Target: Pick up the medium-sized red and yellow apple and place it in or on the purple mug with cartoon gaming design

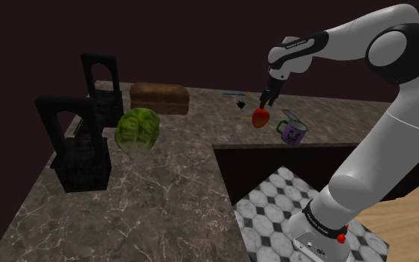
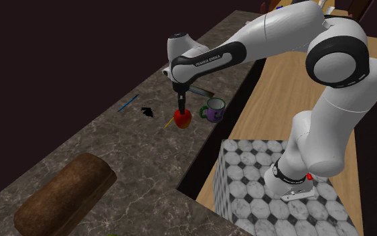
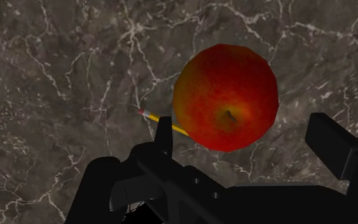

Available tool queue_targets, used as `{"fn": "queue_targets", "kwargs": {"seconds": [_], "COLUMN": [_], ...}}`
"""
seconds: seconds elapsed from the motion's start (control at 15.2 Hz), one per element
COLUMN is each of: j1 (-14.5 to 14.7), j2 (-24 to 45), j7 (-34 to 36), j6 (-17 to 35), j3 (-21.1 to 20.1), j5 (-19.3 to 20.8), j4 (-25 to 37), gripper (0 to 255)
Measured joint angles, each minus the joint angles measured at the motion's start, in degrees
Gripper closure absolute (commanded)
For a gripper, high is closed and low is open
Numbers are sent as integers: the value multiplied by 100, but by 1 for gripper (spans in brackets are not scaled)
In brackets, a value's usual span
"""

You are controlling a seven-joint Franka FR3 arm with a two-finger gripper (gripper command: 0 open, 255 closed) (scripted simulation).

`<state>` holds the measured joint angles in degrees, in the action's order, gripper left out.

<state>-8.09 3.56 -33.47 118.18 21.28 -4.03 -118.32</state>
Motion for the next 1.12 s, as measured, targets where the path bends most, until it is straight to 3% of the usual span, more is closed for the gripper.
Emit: {"fn": "queue_targets", "kwargs": {"seconds": [0.13, 0.2, 1.12], "j1": [0, 0, 2], "j2": [1, 1, -88], "j7": [0, 0, 31], "j6": [3, 3, -210], "j3": [0, 0, 3], "j5": [-1, -1, 42], "j4": [-2, -2, 130], "gripper": [0, 255, 255]}}
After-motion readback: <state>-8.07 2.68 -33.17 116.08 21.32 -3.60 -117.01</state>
